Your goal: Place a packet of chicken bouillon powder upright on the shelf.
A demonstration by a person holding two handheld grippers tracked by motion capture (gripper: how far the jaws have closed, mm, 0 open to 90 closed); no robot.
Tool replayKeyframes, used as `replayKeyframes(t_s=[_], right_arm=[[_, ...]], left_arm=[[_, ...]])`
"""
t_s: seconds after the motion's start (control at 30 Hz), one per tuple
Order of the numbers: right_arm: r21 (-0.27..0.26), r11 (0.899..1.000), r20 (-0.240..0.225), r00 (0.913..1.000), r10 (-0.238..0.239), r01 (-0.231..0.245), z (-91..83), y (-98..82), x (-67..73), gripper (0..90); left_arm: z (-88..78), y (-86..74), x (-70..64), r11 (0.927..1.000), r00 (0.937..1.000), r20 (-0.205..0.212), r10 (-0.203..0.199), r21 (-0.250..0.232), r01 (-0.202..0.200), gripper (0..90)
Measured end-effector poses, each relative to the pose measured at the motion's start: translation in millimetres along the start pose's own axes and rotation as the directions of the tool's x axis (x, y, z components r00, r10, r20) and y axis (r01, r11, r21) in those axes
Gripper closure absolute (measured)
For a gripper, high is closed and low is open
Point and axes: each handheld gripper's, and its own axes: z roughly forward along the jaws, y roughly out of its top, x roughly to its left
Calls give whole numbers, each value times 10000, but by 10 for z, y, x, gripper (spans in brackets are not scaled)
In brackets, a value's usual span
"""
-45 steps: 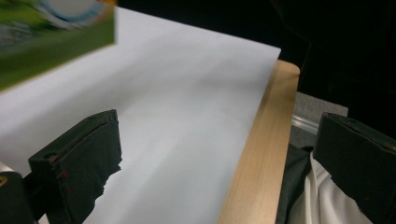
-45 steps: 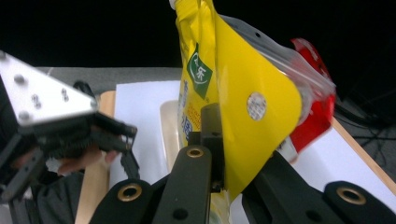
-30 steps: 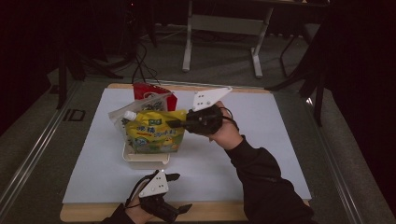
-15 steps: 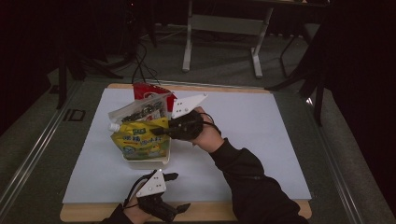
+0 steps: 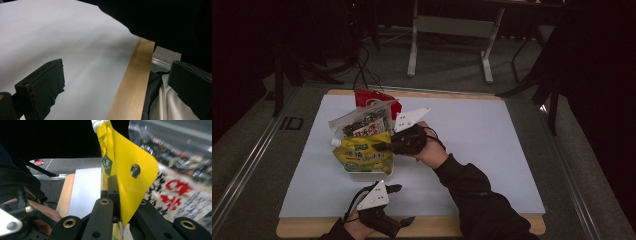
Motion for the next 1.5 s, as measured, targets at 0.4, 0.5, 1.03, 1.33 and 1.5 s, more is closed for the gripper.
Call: replayKeyframes(t_s=[0.4, 0.5, 1.03, 1.33, 1.5], right_arm=[[305, 9987, 46, 9992, 404, -405, 127, -267, -46, 899], [291, 9987, 92, 9991, 414, -417, 116, -278, -41, 891], [177, 9988, 1323, 9903, 432, -459, -266, -383, 14, 373], [142, 9958, 1814, 9796, 865, -905, -498, -652, 51, 214], [176, 9942, 2100, 9726, 1002, -1062, -609, -849, 131, 191]], left_arm=[[6, -3, 10, 10000, 10000, -60, -36, 39, 36, 19], [7, 1, 16, 10000, 10000, -59, -59, 36, 59, 20], [11, 11, 25, 10000, 10000, -99, -4, -23, 3, 20], [17, 13, 22, 10000, 9999, -100, 50, 9, -50, 19], [21, 13, 22, 10000, 9999, -125, 21, 2, -21, 20]])
